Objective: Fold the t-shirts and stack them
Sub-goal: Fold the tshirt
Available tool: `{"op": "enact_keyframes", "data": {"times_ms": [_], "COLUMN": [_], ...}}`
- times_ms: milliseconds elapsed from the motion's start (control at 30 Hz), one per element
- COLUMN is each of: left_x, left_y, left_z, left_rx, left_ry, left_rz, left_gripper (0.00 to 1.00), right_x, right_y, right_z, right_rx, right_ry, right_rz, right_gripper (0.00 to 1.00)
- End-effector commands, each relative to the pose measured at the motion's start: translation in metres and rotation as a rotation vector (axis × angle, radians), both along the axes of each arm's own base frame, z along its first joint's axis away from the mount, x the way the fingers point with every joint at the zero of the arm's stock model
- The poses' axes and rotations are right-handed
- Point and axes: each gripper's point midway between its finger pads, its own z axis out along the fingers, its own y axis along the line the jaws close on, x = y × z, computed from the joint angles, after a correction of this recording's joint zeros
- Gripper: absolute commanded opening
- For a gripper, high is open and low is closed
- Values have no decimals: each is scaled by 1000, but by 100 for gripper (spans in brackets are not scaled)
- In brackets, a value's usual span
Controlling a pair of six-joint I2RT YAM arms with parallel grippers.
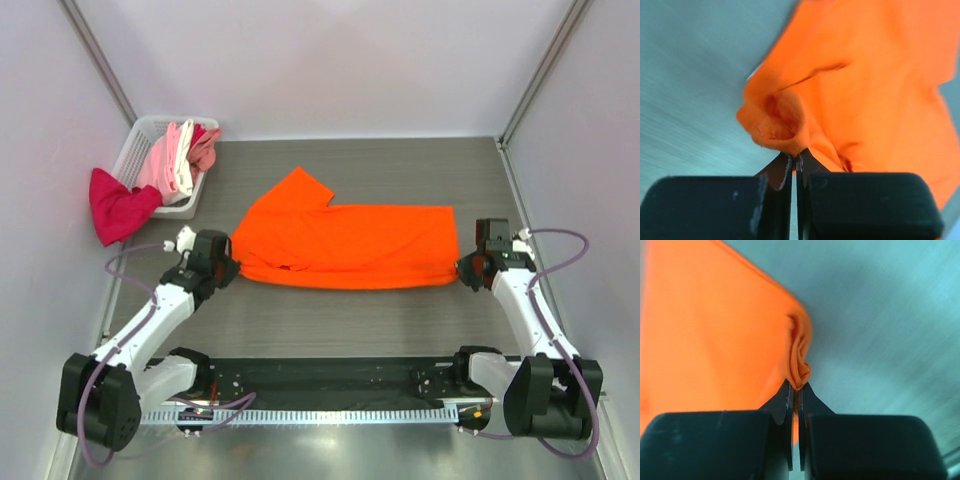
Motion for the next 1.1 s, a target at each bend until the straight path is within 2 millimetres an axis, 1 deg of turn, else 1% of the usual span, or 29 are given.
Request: {"op": "enact_keyframes", "data": {"times_ms": [0, 33, 67, 100, 133, 167, 200, 233, 267, 300, 333, 367, 433, 467, 500, 567, 633, 667, 700, 733, 767, 800, 867, 900, 933, 967, 1000, 1033, 1067], "left_x": [59, 64, 69, 72, 70, 67, 59, 53, 37, 28, 19, 2, -15, -29, -34, -51, -58, -65, -66, -69, -73, -75, -78, -78, -77, -76, -75, -73, -68], "left_y": [2, 1, 2, 3, 7, 9, 11, 14, 16, 17, 18, 19, 24, 27, 28, 31, 32, 33, 31, 31, 31, 31, 30, 29, 28, 27, 27, 28, 29], "left_z": [93, 108, 120, 138, 147, 147, 132, 124, 101, 89, 75, 48, 22, -1, -4, -25, -29, -36, -34, -35, -40, -41, -40, -38, -34, -23, -16, -7, 12], "left_rx": [23, 44, 56, 58, 67, 71, 80, 83, 84, 78, 71, 61, 57, 60, 51, 53, 38, 38, 19, 13, 10, 3, -8, -14, -13, -18, -13, 7, 18], "left_ry": [-172, -183, -195, -224, -252, -259, -232, -219, -181, -162, -143, -109, -73, -30, -38, 7, 0, 22, 0, 1, 10, 8, -6, -15, -26, -45, -59, -78, -109], "left_rz": [25, 7, 8, 6, 15, 21, 20, 24, 20, 18, 17, 16, 28, 32, 34, 43, 48, 52, 51, 49, 45, 50, 45, 40, 25, 17, 9, -13, -19], "left_gripper": [0, 0, 0, 0, 0, 0, 0, 0, 0, 0, 0, 0, 0, 0, 0, 0, 0, 0, 0, 0, 1, 5, 16, 31, 64, 74, 81, 88, 89], "right_x": [63, 65, 79, 81, 79, 76, 71, 59, 51, 44, 27, 19, -2, -8, -18, -26, -36, -38, -45, -48, -50, -52, -51, -51, -47, -43, -41, -31, -26], "right_y": [-18, -19, -19, -18, -19, -18, -19, -18, -16, -15, -12, -10, -8, -9, -9, -8, -6, -6, -5, -6, -6, -5, -3, -4, -4, -6, -8, -11, -13], "right_z": [68, 78, 105, 113, 117, 115, 111, 96, 86, 76, 55, 45, 22, 16, 4, 1, -10, -8, -14, -15, -17, -15, -13, -9, -2, 4, 10, 25, 32], "right_rx": [-68, -69, -69, -68, -68, -67, -70, -68, -62, -57, -47, -35, -30, -31, -36, -35, -29, -29, -27, -29, -31, -31, -29, -31, -35, -58, -73, -89, -125], "right_ry": [-161, -149, -203, -214, -223, -223, -221, -196, -175, -157, -118, -102, -69, -64, -40, -63, -45, -62, -41, -41, -37, -47, -62, -78, -102, -120, -128, -160, -164], "right_rz": [-24, -20, -15, -12, -19, -24, -32, -31, -26, -23, -23, -29, -38, -45, -52, -56, -55, -54, -55, -57, -56, -46, -32, -38, -29, -9, -6, 4, 51], "right_gripper": [1, 1, 1, 1, 1, 1, 1, 1, 1, 1, 1, 1, 1, 1, 1, 1, 2, 2, 4, 7, 19, 30, 40, 47, 52, 59, 64, 65, 65]}}
